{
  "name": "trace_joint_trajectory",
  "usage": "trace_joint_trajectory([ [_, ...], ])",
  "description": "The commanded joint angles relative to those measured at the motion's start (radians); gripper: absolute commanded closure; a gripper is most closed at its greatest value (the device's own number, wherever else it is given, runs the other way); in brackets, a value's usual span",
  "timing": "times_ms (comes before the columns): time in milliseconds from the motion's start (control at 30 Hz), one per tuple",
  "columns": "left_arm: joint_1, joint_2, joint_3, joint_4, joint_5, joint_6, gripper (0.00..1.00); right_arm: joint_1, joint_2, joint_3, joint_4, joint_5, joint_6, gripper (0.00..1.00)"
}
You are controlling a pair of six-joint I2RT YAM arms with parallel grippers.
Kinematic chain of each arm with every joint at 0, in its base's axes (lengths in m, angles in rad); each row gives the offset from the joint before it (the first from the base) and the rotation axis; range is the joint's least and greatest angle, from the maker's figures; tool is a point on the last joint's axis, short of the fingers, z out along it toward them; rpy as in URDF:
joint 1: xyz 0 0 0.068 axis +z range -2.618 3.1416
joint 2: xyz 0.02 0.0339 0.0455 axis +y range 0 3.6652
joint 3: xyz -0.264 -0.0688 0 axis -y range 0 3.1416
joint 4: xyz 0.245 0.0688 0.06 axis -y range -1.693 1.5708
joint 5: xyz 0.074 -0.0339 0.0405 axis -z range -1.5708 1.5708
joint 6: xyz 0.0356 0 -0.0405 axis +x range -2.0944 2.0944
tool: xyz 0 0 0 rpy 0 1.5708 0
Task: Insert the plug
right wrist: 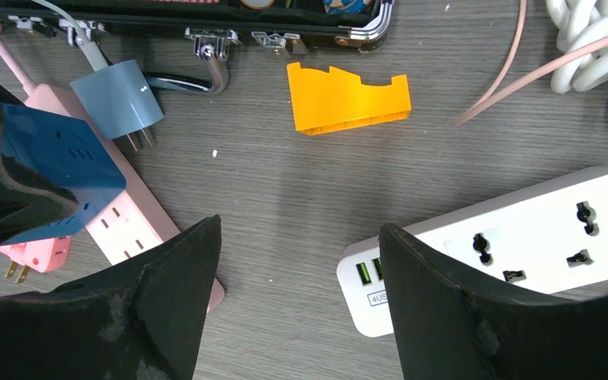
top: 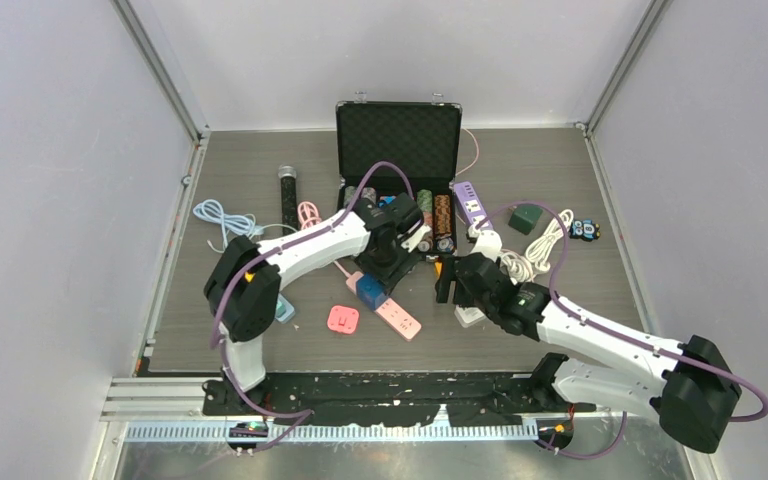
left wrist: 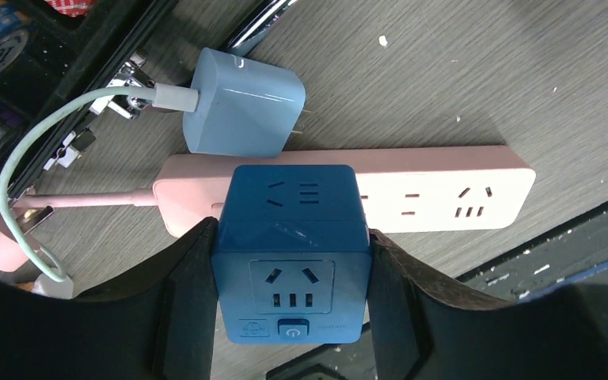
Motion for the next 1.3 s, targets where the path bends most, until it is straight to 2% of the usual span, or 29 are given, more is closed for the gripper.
trace_joint_trajectory([
  [0,-0.025,0.049,-0.194,0.033,-0.021,-0.1,1.0,-0.004,-0.039,-0.003,0.005,0.04,0.024,0.23],
  [200,-0.028,0.027,-0.208,0.05,-0.087,-0.125,0.99,-0.003,-0.033,0.007,0.005,0.033,0.02,0.23],
  [433,-0.027,-0.101,-0.122,0.079,-0.121,-0.14,0.49,-0.004,-0.052,0.014,-0.008,0.018,0.018,0.18],
  [533,-0.027,-0.145,-0.097,0.106,-0.121,-0.145,0.33,-0.004,-0.074,0.011,-0.008,0.007,0.018,0.16],
  [767,-0.023,-0.224,-0.133,0.135,-0.123,-0.137,0.15,-0.004,-0.134,-0.012,-0.008,0.001,0.023,0.13],
  [833,-0.022,-0.243,-0.155,0.142,-0.125,-0.133,0.13,-0.004,-0.148,-0.017,-0.006,0.0,0.026,0.13],
  [1000,-0.014,-0.223,-0.171,0.108,-0.119,-0.148,0.24,-0.005,-0.14,-0.018,-0.005,-0.007,0.036,0.13],
  [1267,-0.005,-0.192,-0.224,0.146,-0.081,-0.165,0.24,-0.003,-0.13,-0.021,0.002,-0.025,0.045,0.13],
])
